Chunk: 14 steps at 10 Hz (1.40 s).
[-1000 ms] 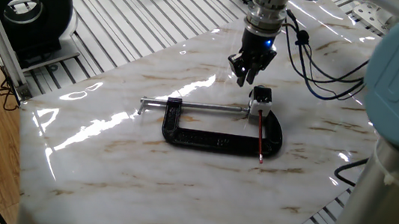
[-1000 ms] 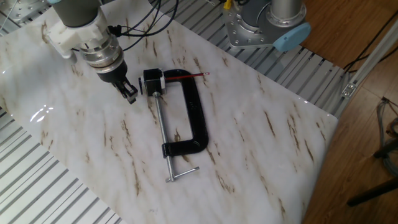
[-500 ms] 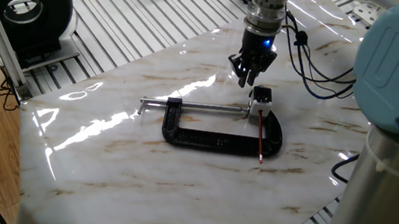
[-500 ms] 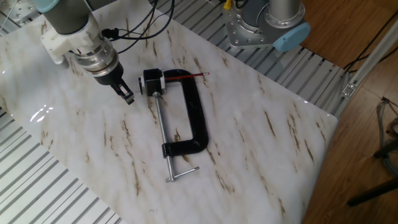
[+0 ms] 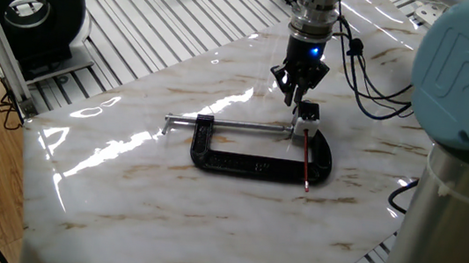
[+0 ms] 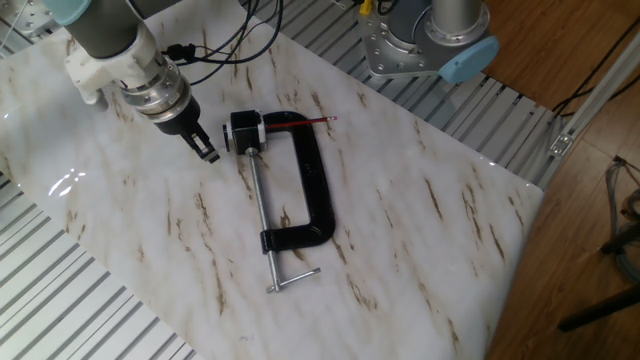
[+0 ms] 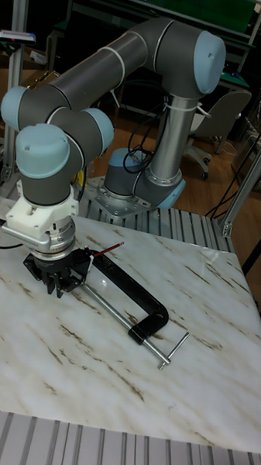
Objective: Sharpen the pencil with a pencil sharpener
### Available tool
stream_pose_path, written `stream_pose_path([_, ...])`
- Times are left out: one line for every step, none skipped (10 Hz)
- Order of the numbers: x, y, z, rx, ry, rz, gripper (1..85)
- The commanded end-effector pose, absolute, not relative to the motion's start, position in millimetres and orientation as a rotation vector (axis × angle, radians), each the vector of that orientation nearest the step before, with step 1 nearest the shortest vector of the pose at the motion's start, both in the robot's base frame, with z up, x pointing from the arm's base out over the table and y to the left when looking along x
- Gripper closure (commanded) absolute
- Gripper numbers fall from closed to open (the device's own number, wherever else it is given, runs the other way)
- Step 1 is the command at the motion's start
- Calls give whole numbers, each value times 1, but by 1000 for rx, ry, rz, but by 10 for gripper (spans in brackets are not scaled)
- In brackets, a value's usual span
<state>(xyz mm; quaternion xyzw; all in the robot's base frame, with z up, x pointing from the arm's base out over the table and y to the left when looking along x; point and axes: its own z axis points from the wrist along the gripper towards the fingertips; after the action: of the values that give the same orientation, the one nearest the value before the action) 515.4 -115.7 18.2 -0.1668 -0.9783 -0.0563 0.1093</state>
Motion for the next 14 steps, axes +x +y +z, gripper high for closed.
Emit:
stream_pose_path([510, -123, 19, -528, -2868, -146, 597])
stream_pose_path([510, -127, 16, -531, -2880, -130, 593])
stream_pose_path([510, -126, 16, -552, -2877, -142, 593])
stream_pose_path([511, -120, 17, -571, -2871, -183, 577])
stream_pose_path([511, -121, 16, -576, -2871, -178, 577])
stream_pose_path([511, -122, 16, -568, -2876, -171, 577])
stream_pose_path([514, -122, 16, -568, -2890, -172, 577])
stream_pose_path([518, -120, 16, -591, -2888, -171, 573])
stream_pose_path([521, -117, 18, -605, -2883, -162, 587])
stream_pose_path([522, -115, 19, -613, -2877, -150, 600])
stream_pose_path([524, -115, 20, -657, -2872, -141, 603])
stream_pose_path([527, -114, 20, -683, -2872, -134, 603])
stream_pose_path([527, -114, 21, -681, -2871, -131, 607])
stream_pose_path([522, -118, 21, -619, -2875, -114, 583])
